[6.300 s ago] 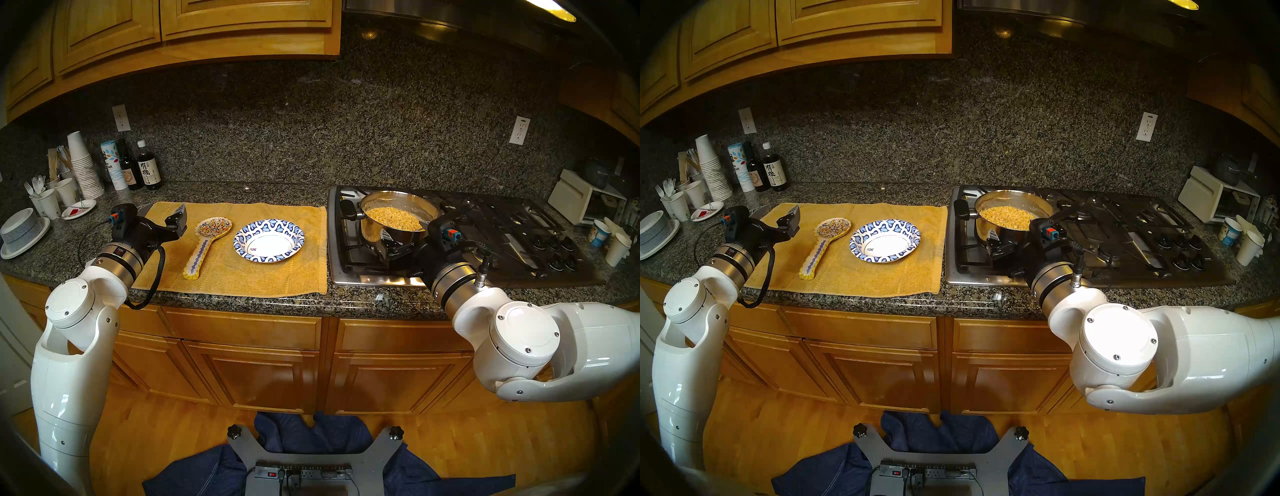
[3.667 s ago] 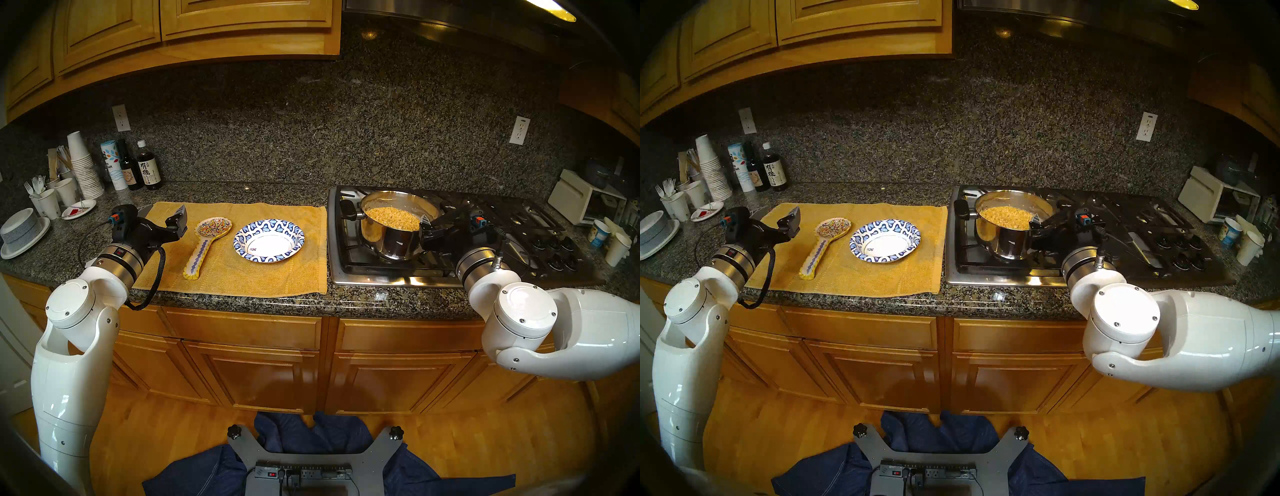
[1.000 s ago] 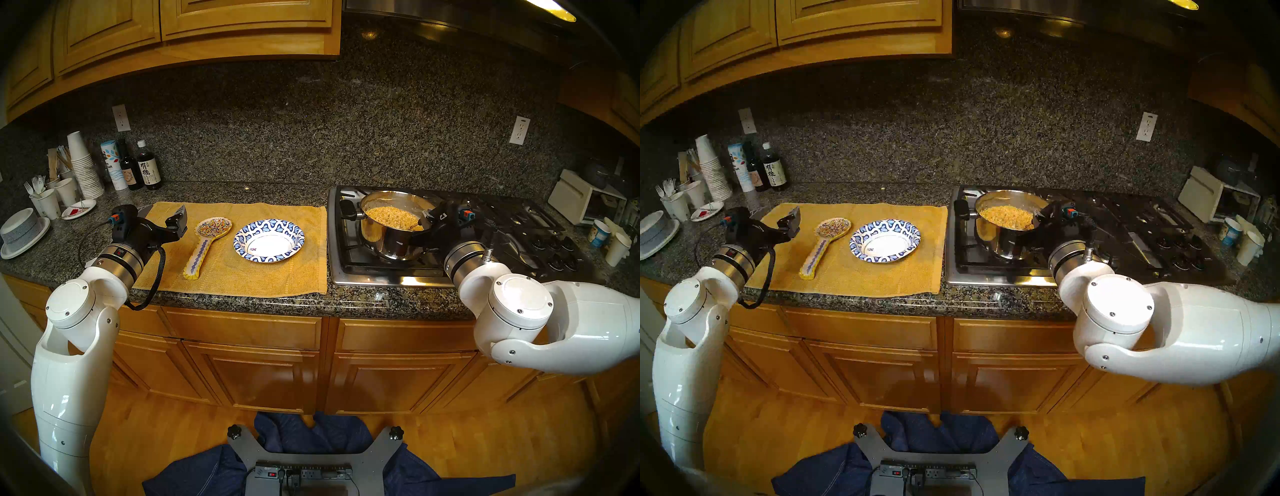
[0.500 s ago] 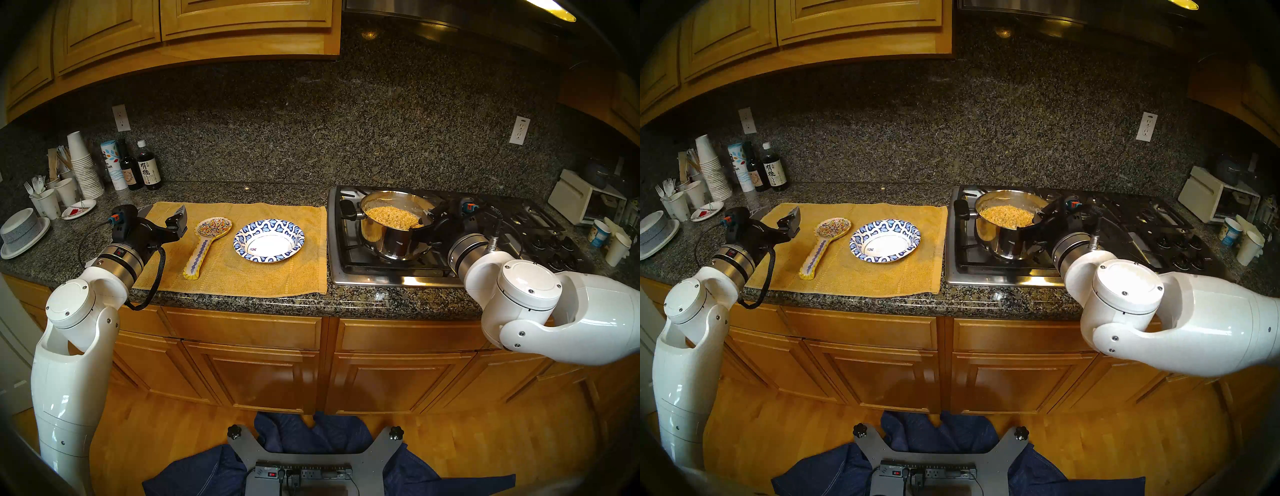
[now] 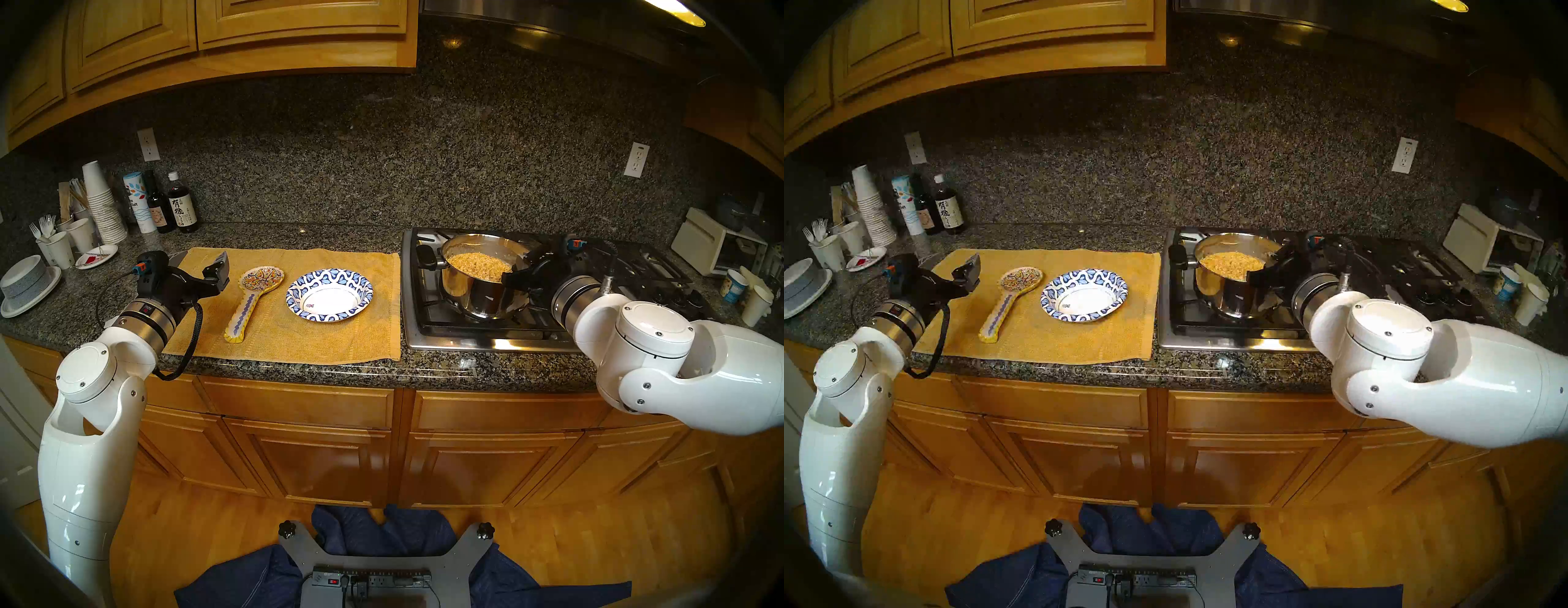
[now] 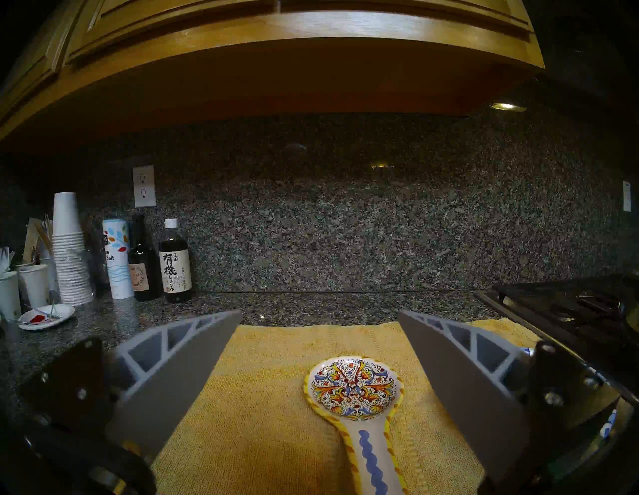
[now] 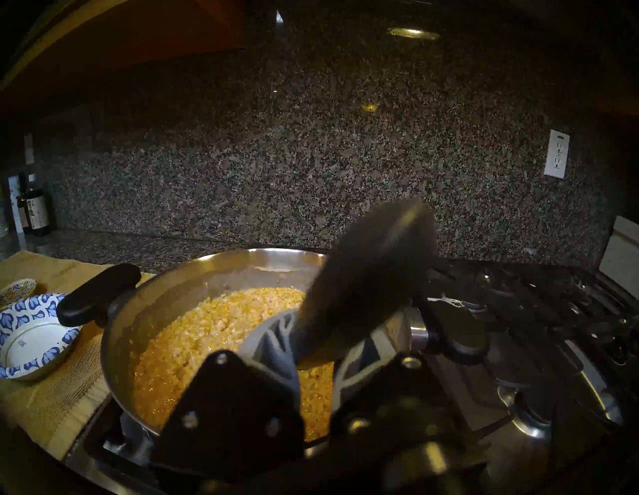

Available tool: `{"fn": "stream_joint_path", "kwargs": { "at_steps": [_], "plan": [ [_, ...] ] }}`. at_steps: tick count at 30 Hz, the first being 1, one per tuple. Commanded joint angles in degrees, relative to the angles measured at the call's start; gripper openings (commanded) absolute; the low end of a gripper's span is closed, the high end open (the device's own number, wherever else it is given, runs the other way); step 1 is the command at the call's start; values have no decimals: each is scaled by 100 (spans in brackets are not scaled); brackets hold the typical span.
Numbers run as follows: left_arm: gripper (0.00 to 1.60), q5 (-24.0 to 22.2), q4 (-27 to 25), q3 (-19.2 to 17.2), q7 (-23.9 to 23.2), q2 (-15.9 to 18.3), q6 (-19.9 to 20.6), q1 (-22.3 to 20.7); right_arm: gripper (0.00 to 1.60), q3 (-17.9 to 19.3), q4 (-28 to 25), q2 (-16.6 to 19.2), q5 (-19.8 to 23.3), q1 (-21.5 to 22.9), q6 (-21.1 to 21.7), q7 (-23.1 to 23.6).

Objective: Scoop oatmeal into bowl

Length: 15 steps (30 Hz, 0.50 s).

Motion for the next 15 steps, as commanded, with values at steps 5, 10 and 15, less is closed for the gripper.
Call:
{"fn": "stream_joint_path", "kwargs": {
  "at_steps": [5, 10, 15],
  "plan": [
    [160, -15, -145, -58, -3, 22, -67, -116, 0, 281, 16, 114, 128, 305, 124, 165],
    [160, -15, -144, -57, -3, 23, -67, -116, 0, 378, 11, 179, 390, 381, 169, 295],
    [160, -15, -144, -57, -2, 23, -67, -116, 0, 467, 4, 239, 601, 464, 315, 452]
  ]
}}
